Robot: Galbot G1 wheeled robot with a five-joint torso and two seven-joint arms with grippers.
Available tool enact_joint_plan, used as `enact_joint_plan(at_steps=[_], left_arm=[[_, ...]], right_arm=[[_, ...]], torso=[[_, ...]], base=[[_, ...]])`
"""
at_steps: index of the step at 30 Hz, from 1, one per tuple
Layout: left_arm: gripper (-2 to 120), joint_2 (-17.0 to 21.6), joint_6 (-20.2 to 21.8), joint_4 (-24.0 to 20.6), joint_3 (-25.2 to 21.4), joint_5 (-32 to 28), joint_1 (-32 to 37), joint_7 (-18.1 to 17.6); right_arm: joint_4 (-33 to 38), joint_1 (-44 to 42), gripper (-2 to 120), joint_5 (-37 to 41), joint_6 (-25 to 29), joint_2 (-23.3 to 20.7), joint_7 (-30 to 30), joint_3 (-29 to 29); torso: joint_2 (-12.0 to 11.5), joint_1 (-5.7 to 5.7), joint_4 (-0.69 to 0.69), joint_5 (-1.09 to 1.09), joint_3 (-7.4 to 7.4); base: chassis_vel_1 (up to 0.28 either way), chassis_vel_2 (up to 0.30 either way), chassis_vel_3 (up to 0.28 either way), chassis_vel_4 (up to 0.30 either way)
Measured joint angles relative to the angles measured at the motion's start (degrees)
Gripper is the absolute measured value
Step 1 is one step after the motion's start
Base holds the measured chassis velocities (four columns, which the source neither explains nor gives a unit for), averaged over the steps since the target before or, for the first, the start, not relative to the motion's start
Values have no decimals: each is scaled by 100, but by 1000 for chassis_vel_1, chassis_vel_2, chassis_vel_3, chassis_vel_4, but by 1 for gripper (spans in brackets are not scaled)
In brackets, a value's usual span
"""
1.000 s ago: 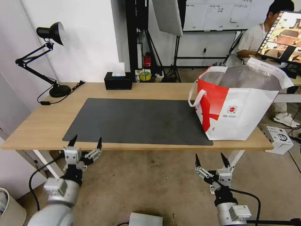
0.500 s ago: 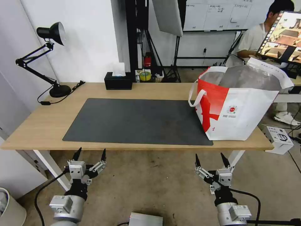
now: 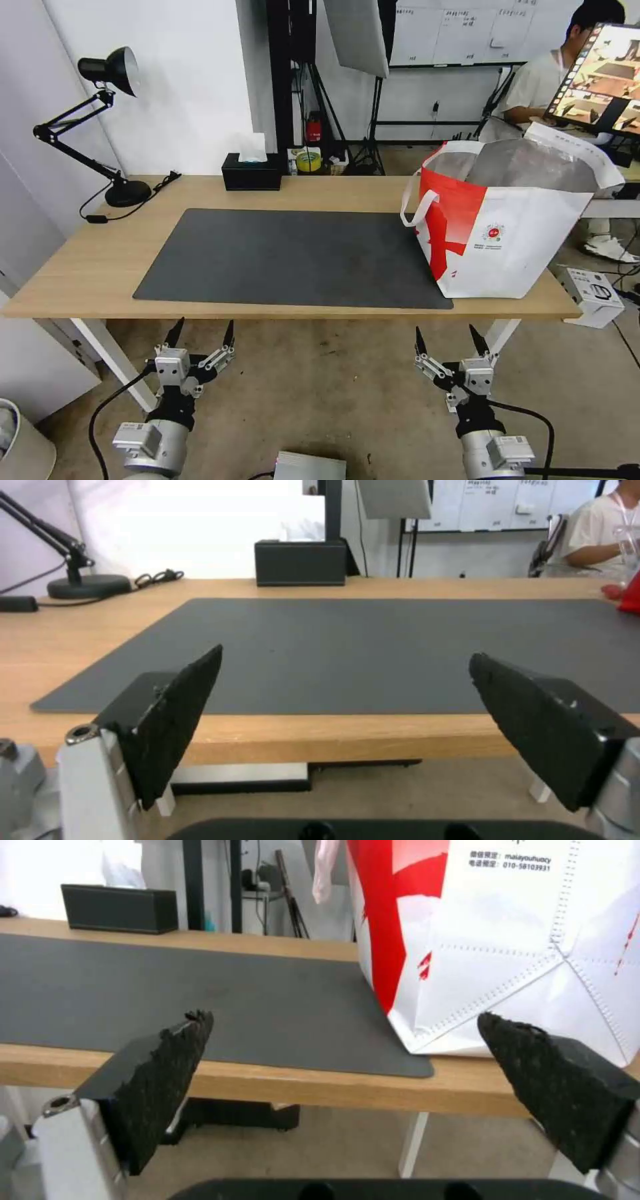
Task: Pick up the trash from the table and place it into the takeout bag.
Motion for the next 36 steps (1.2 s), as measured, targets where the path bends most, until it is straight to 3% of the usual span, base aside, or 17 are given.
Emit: enact_joint_plan(at_steps=[36], left_arm=[[100, 1, -157, 139, 15, 212, -49, -10]], right_arm=[[0, 0, 100, 0, 0, 0, 0, 0]], torso=[[-1, 0, 0, 0, 0]], base=[[0, 0, 0, 0]])
